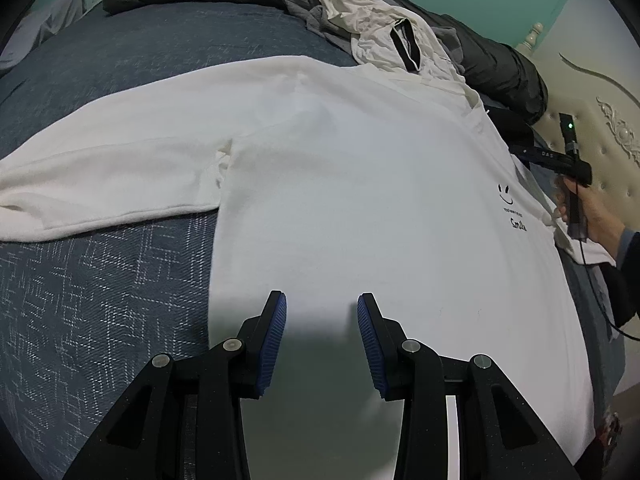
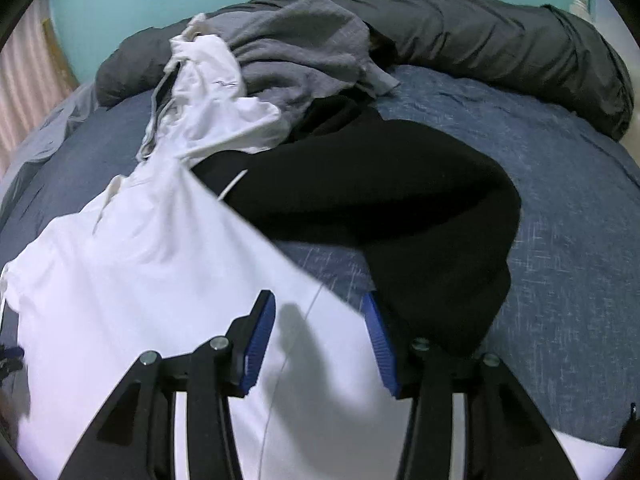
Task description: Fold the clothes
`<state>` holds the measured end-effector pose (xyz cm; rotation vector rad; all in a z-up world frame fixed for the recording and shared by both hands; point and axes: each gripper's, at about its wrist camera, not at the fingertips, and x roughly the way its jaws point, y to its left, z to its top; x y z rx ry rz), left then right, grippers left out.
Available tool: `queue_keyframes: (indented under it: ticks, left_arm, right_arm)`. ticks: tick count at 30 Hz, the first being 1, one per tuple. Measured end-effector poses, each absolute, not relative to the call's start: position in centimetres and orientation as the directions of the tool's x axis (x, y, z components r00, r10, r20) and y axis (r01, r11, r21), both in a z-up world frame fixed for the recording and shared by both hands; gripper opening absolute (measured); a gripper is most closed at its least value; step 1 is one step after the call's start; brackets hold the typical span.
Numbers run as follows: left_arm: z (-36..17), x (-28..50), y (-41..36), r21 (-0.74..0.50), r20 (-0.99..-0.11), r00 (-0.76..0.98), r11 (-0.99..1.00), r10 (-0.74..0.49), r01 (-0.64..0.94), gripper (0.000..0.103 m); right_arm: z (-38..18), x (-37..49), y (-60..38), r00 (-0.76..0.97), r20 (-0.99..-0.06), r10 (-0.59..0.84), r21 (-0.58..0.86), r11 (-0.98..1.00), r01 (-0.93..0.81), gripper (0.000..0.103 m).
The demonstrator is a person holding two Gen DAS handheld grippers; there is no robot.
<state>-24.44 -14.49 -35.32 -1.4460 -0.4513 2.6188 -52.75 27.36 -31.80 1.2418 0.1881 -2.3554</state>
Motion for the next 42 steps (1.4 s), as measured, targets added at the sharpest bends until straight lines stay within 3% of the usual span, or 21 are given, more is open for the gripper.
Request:
queue_keyframes:
  ticks: [3, 4, 5, 8, 16, 19, 24, 26, 35, 42]
  left_arm:
    - [-35.2, -24.7, -14.9, -0.317, -0.806, -0.54, -0.947, 0.243, 0.048, 0.04]
    - [-35.1, -24.8, -14.9, -0.315, -0.806, -0.541, -0.948, 0.241, 0.047, 0.04]
    - [-35.1, -24.9, -14.9, -0.314, -0.806, -0.541, -0.948, 0.241, 0.046, 0.04]
    - [-35.0, -25.0, -15.0, -0.312, -0.807, -0.539, -0.949, 0.241, 0.043, 0.04]
    - [-34.7, -24.9, -15.3, -0.312, -0.806, -0.541, -0.949, 0.24, 0.045, 0.04]
    - [-34.7, -24.7, -15.4, -0.314, -0.807, -0.539, -0.948, 0.243, 0.042, 0.04]
    - [-34.0, -23.9, -15.9, -0.322, -0.799, -0.546, -0.946, 0.251, 0.038, 0.04]
    - [-33.7, -23.5, -16.1, -0.33, -0.794, -0.551, -0.943, 0.256, 0.038, 0.04]
    - [-32.3, -20.5, -19.8, -0.389, -0.772, -0.576, -0.917, 0.269, 0.093, 0.041]
    - [-30.2, -16.7, -27.5, -0.357, -0.78, -0.612, -0.894, 0.128, 0.269, 0.043]
  right_arm:
    - [-32.6, -53.5, 27.2, -0.456, -0.807, -0.376, 0.133, -0.867, 0.48, 0.047]
    - [-32.9, -53.7, 27.2, -0.448, -0.811, -0.376, 0.135, -0.865, 0.483, 0.039]
    - [-33.0, -53.8, 27.2, -0.451, -0.812, -0.369, 0.13, -0.869, 0.478, 0.022]
    - [-32.9, -53.9, 26.9, -0.473, -0.813, -0.339, 0.105, -0.885, 0.453, 0.005]
    - [-32.8, -54.1, 26.3, -0.526, -0.811, -0.255, 0.041, -0.922, 0.385, 0.004]
    - [-32.8, -54.2, 26.1, -0.544, -0.809, -0.223, 0.016, -0.934, 0.358, 0.006]
    - [-30.0, -51.5, 27.4, -0.652, -0.74, -0.168, 0.001, -0.968, 0.249, 0.027]
    - [-28.4, -49.4, 28.3, -0.692, -0.702, -0.165, 0.023, -0.978, 0.209, 0.042]
    - [-27.6, -33.1, 30.0, -0.679, -0.619, -0.396, 0.351, -0.912, 0.212, 0.05]
    - [-30.0, -22.4, 28.2, -0.601, -0.6, -0.527, 0.52, -0.829, 0.208, 0.05]
